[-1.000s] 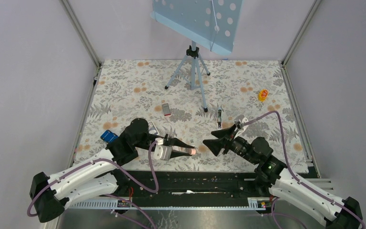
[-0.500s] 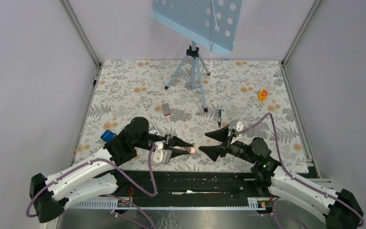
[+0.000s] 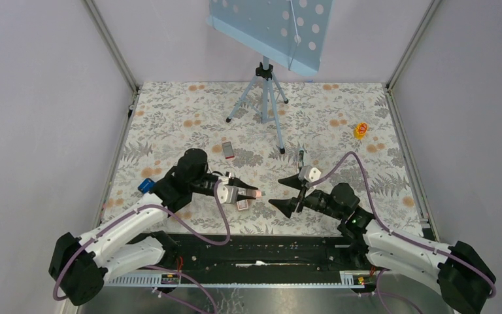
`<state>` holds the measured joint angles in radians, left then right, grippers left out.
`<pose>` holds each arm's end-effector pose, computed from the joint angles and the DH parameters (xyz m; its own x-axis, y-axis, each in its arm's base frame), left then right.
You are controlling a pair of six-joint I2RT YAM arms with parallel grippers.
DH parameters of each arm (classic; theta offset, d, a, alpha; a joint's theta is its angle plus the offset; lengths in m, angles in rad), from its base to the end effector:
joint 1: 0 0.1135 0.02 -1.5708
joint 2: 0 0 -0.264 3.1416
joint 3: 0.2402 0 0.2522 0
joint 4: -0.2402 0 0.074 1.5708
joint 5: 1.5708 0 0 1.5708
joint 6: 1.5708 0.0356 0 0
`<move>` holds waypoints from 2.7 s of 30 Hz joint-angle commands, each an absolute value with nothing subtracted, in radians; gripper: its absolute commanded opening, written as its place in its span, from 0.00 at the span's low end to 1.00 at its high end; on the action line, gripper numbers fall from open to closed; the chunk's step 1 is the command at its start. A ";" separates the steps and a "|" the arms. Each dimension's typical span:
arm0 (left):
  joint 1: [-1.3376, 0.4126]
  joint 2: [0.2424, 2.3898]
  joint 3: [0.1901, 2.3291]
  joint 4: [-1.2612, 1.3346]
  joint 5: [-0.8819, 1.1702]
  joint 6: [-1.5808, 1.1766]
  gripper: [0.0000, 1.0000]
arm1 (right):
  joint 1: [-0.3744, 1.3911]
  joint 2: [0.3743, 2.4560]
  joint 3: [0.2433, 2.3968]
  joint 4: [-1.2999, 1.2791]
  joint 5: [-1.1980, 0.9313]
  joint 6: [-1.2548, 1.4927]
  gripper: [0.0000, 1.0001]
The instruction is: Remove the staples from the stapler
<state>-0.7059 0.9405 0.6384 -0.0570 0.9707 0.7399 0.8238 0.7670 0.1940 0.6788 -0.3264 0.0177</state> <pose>0.1364 -0.1548 0.2781 0.4459 0.1202 -0.8870 0.8851 -0.2065 0.4170 0.1108 0.1365 0.2257 0.0556 0.0847 -0.9949 -0.9128 0.4082 -0.0162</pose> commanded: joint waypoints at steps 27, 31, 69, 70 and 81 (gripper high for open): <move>-0.635 1.096 0.661 -0.031 1.174 0.860 0.00 | 0.761 1.330 0.243 1.336 -0.531 0.062 0.79; -0.634 1.101 0.660 -0.017 1.172 0.849 0.00 | 0.761 1.369 0.268 1.345 -0.540 0.046 0.79; -0.634 1.100 0.651 -0.035 1.186 0.860 0.00 | 0.737 1.351 0.283 1.261 -0.403 -0.042 0.76; -0.634 1.099 0.651 -0.035 1.185 0.860 0.00 | 0.736 1.350 0.286 1.251 -0.405 -0.045 0.77; -0.634 1.103 0.654 -0.031 1.189 0.862 0.00 | 0.733 1.389 0.293 1.279 -0.555 -0.047 0.77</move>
<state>-0.6357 1.1027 0.6395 -0.0586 1.1313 0.8383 0.7395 1.3731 0.2703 1.2270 -0.4919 -0.0254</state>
